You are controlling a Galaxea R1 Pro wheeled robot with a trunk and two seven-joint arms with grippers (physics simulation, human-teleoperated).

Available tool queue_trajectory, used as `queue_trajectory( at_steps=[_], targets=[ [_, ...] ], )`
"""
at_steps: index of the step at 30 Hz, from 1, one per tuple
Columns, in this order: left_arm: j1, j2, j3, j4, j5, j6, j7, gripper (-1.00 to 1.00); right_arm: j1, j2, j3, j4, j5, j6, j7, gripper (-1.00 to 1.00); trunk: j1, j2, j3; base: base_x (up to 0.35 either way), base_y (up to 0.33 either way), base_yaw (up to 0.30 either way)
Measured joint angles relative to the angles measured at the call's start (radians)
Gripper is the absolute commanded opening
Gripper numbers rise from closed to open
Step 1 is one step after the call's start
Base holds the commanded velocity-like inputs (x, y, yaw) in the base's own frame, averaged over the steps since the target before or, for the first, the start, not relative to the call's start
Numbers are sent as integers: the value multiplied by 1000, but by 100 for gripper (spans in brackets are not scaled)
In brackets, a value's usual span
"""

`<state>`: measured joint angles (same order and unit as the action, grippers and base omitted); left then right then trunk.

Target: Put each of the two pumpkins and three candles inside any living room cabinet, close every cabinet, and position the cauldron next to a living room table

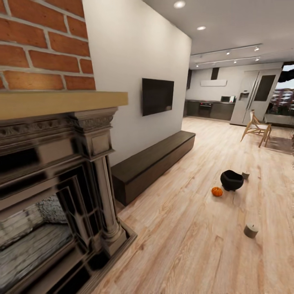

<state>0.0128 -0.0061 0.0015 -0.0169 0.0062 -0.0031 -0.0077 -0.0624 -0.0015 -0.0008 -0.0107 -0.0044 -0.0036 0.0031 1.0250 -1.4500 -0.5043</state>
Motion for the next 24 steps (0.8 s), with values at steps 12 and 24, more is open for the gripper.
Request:
queue_trajectory(
  at_steps=[12,24],
  targets=[
    [0,0,0,0,1,0,0,100,0,0,-5,0,-2,0,0,100,0,0,-15,0,0,-175],
    [0,0,0,0,1,0,0,100,-1,0,-5,0,-5,1,0,100,0,0,-33,0,0,-48]
  ],
)
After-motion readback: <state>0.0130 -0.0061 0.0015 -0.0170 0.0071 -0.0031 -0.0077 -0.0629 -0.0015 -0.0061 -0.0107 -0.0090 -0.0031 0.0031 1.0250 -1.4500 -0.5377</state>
